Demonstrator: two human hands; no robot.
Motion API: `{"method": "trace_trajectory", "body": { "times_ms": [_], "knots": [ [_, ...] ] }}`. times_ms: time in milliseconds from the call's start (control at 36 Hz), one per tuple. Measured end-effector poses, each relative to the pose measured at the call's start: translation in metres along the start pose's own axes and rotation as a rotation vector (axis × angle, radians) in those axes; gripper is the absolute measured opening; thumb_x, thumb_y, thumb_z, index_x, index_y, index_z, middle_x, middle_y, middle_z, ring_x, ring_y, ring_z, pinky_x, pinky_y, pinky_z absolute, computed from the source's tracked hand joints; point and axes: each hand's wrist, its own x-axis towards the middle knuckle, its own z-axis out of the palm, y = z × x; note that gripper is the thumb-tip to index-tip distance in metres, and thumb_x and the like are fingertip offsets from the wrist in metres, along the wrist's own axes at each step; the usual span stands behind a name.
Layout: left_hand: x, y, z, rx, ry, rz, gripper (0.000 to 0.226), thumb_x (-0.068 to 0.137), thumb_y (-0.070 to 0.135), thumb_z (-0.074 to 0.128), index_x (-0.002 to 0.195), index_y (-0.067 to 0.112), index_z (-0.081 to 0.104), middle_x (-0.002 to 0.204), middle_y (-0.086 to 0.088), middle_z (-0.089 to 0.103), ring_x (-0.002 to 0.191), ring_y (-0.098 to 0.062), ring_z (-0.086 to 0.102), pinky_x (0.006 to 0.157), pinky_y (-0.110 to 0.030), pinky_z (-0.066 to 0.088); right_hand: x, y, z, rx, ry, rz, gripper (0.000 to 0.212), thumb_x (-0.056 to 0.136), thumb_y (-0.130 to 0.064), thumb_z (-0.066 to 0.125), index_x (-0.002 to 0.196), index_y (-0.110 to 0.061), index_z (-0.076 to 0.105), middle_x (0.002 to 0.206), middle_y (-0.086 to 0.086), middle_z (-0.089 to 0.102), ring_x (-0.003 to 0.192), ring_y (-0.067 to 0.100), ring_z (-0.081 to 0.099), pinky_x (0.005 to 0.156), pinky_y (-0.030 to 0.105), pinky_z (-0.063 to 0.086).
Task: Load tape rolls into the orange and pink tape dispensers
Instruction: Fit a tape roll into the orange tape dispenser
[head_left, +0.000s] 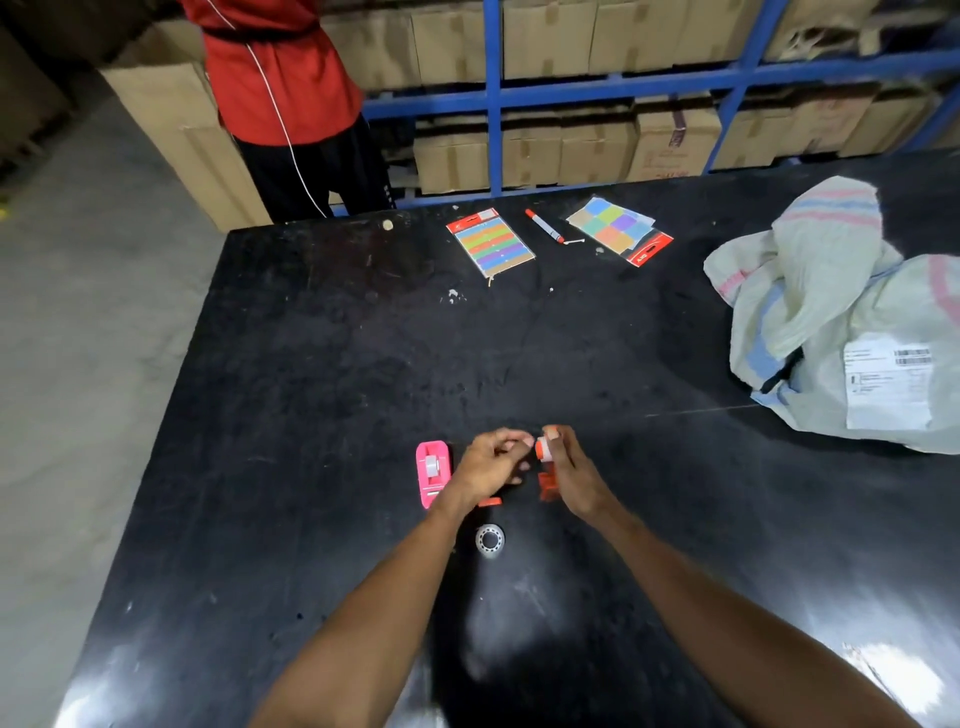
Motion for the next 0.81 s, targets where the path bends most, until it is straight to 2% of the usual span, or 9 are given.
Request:
{"method": "trace_trajectory", "body": {
  "times_ms": [83, 167, 250, 333, 472, 583, 639, 722, 806],
  "knots": [
    [-0.011, 0.011, 0.004, -0.099, -0.080, 0.025, 0.025, 0.095, 0.025, 0.062, 0.117, 0.014, 0.067, 0.098, -0.005, 0.071, 0.089, -0.015, 0.069, 0.070, -0.023, 0.058, 0.002, 0.005, 0.001, 0.023, 0.011, -0.025, 0.047, 0.090, -0.071, 0.024, 0.112, -0.041, 0.052, 0.106, -0.004, 0.069, 0.102, 0.019, 0.066, 0.094, 0.052, 0.053],
    [-0.021, 0.010, 0.005, -0.105, -0.050, 0.070, 0.030, 0.091, 0.014, 0.067, 0.120, 0.006, 0.064, 0.102, -0.011, 0.071, 0.090, -0.020, 0.069, 0.066, -0.019, 0.058, -0.001, 0.008, 0.001, 0.067, 0.022, -0.045, 0.041, 0.091, -0.068, 0.027, 0.109, -0.045, 0.055, 0.103, -0.005, 0.070, 0.100, 0.019, 0.068, 0.090, 0.057, 0.054],
    [-0.028, 0.008, 0.008, -0.086, -0.032, 0.104, 0.031, 0.087, 0.010, 0.071, 0.116, 0.003, 0.066, 0.104, -0.015, 0.070, 0.092, -0.021, 0.068, 0.075, -0.026, 0.058, -0.014, 0.001, -0.002, 0.093, 0.007, -0.043, 0.032, 0.094, -0.055, 0.029, 0.111, -0.048, 0.055, 0.106, -0.004, 0.068, 0.098, 0.022, 0.067, 0.084, 0.057, 0.057],
    [-0.034, 0.005, 0.010, -0.086, -0.005, 0.119, 0.028, 0.084, 0.011, 0.075, 0.111, 0.007, 0.068, 0.103, -0.015, 0.071, 0.090, -0.019, 0.067, 0.084, -0.037, 0.057, -0.023, -0.002, -0.006, 0.087, -0.013, -0.042, 0.030, 0.101, -0.043, 0.030, 0.121, -0.043, 0.051, 0.106, 0.001, 0.066, 0.086, 0.022, 0.067, 0.073, 0.050, 0.062],
    [-0.038, -0.008, 0.011, -0.067, 0.115, 0.127, 0.023, 0.085, 0.017, 0.074, 0.108, 0.014, 0.070, 0.094, -0.004, 0.070, 0.083, -0.010, 0.064, 0.069, -0.020, 0.054, -0.028, 0.000, -0.017, 0.116, 0.071, -0.038, 0.032, 0.105, -0.039, 0.035, 0.132, -0.030, 0.047, 0.101, 0.008, 0.057, 0.073, 0.020, 0.062, 0.057, 0.031, 0.059],
    [-0.043, -0.030, 0.021, 0.129, 0.135, 0.127, 0.021, 0.081, 0.016, 0.076, 0.100, 0.019, 0.069, 0.086, 0.002, 0.065, 0.076, -0.009, 0.058, 0.072, -0.011, 0.050, -0.033, 0.004, -0.030, 0.096, 0.105, -0.037, 0.033, 0.106, -0.036, 0.034, 0.134, -0.023, 0.045, 0.102, 0.002, 0.055, 0.070, 0.015, 0.062, 0.052, 0.018, 0.053],
    [-0.045, -0.042, 0.029, 0.307, 0.121, 0.137, 0.019, 0.080, 0.019, 0.076, 0.097, 0.022, 0.067, 0.089, 0.002, 0.064, 0.075, -0.008, 0.058, 0.076, -0.013, 0.051, -0.035, 0.007, -0.036, 0.098, 0.114, -0.032, 0.032, 0.106, -0.035, 0.035, 0.134, -0.022, 0.045, 0.104, 0.005, 0.055, 0.069, 0.012, 0.061, 0.049, 0.015, 0.051],
    [-0.045, -0.060, 0.042, 0.671, 0.076, 0.177, 0.021, 0.080, 0.031, 0.068, 0.098, 0.019, 0.067, 0.100, -0.004, 0.061, 0.091, -0.020, 0.063, 0.088, -0.031, 0.052, -0.035, 0.016, -0.041, 0.090, 0.103, -0.008, 0.032, 0.105, -0.038, 0.036, 0.133, -0.024, 0.045, 0.108, 0.009, 0.056, 0.070, 0.015, 0.064, 0.051, 0.018, 0.052],
    [-0.048, -0.069, 0.062, 0.875, 0.020, 0.193, 0.031, 0.085, 0.032, 0.062, 0.111, 0.015, 0.065, 0.120, -0.010, 0.057, 0.113, -0.030, 0.057, 0.099, -0.036, 0.046, -0.036, 0.025, -0.046, 0.077, 0.089, 0.008, 0.034, 0.105, -0.040, 0.035, 0.133, -0.024, 0.044, 0.112, 0.011, 0.056, 0.073, 0.018, 0.066, 0.051, 0.017, 0.052]
  ]
}}
